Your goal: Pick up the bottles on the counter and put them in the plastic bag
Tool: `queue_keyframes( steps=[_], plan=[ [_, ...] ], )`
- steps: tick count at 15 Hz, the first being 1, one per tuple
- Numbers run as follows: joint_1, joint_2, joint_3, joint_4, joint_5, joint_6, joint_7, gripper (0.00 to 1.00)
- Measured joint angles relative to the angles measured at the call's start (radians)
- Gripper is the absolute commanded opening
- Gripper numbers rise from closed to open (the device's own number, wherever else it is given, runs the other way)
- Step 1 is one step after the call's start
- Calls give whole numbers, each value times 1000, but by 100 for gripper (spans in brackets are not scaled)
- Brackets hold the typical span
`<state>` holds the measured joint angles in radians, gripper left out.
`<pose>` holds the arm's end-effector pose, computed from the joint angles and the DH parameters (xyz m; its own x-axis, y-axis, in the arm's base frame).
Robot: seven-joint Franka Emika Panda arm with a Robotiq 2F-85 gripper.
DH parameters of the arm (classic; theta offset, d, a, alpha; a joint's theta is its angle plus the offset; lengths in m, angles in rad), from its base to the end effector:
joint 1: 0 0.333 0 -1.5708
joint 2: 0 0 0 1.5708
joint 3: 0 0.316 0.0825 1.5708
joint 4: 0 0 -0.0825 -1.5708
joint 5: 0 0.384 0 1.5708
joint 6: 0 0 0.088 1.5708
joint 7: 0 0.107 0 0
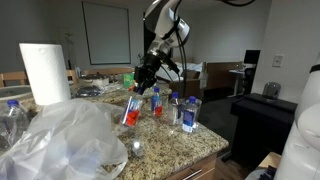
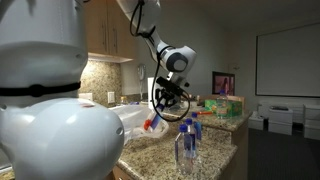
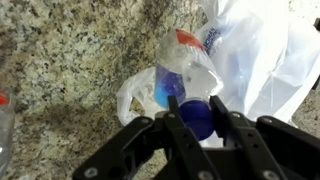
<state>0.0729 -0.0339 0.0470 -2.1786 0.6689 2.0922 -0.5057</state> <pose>0.5196 0.0933 0.4097 0.9655 0.2271 0.1273 0.2599 -0.8115 -0.5234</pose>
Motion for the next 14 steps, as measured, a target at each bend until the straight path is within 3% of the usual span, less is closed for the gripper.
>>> queue_keyframes(
  steps=[8, 14],
  plan=[
    [14, 68, 49, -79, 382, 264, 12, 10],
    [77, 121, 113, -94, 656, 461, 13, 10]
  ],
)
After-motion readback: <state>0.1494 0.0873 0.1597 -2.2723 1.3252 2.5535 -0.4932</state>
